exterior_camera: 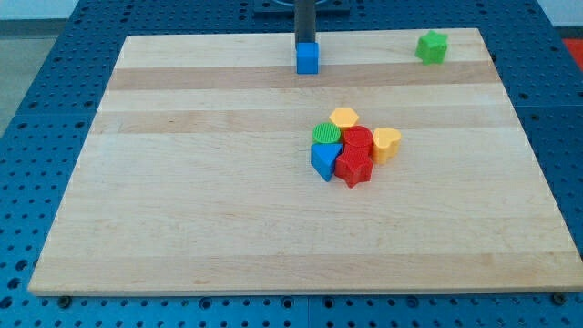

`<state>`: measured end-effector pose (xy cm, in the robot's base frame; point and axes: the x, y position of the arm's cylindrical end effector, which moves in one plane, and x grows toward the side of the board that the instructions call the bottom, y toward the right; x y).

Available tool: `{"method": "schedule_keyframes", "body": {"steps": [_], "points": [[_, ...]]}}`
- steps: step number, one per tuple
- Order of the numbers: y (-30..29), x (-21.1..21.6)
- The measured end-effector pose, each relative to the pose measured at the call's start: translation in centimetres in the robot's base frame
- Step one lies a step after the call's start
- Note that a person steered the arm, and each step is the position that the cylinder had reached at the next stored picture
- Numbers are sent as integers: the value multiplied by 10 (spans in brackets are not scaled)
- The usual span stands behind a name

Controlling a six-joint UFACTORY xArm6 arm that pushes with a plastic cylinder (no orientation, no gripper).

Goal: Drag the blue cube to the top of the yellow heart

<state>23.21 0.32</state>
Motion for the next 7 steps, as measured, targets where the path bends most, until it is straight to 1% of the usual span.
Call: {"method": "schedule_keyframes", "body": {"steps": [4, 5, 6, 7], "points": [[0, 77], [-13, 82], [-37, 85], [-48, 101]]}}
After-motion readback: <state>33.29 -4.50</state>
